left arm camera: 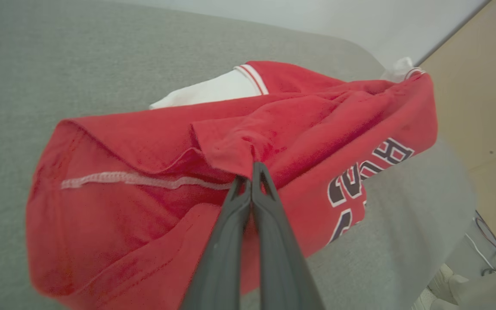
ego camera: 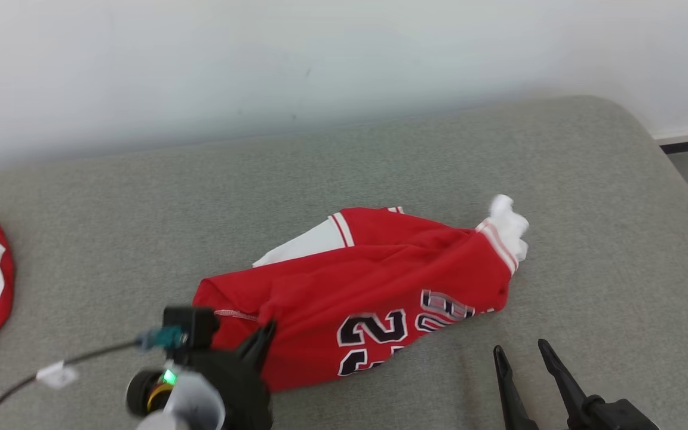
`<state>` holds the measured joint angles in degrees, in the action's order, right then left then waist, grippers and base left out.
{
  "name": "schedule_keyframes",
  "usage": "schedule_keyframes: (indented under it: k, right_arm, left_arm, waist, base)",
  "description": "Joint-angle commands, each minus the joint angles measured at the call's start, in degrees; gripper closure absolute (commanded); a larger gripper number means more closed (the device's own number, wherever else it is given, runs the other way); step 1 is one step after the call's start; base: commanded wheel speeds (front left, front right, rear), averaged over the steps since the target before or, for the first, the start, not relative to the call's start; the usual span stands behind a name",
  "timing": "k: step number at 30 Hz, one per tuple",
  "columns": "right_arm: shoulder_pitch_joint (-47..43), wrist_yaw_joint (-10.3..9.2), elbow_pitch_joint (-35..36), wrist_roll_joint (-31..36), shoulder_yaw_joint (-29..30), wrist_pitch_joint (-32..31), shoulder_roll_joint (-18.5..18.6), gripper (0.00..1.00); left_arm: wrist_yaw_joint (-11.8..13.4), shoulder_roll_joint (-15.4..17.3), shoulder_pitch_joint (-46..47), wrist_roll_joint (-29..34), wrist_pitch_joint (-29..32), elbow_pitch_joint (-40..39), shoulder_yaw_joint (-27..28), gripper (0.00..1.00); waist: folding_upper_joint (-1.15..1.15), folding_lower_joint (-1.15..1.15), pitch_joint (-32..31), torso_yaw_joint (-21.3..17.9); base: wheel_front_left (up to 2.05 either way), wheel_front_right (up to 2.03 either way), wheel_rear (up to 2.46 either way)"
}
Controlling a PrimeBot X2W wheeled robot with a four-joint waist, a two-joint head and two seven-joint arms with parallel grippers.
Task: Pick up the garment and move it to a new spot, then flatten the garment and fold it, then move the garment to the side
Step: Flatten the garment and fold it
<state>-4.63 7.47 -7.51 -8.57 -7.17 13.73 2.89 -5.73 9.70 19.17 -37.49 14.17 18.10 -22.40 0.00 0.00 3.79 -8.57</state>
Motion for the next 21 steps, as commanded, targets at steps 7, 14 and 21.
schedule_keyframes:
  k: [7,14,21]
  right_arm:
    - [0.45,0.05,0.65,0.04,-0.37,-0.41,-0.01,0.0]
    - [0.75,0.05,0.48,-0.53,-0.94,-0.42,-0.02,0.0]
    - [0.31,0.05,0.39,-0.56,-0.42,-0.34,-0.02,0.0]
  left_arm:
    - [5.03,5.99,-10.69,3.83,-0.04,-5.15,0.48,1.0]
    - [7.19,7.57,-12.3,6.3,-0.74,-3.66,-0.32,1.0]
    - [9.8,7.53,-12.42,7.43,-3.55,-6.32,1.04,1.0]
  waist:
    - [0.0,0.0,0.66,3.02]
    - [0.0,0.0,0.79,3.17]
    - [0.0,0.0,0.49,3.06]
  base:
    - [0.0,0.0,0.0]
    - [0.0,0.0,0.0]
    - [0.0,0.0,0.0]
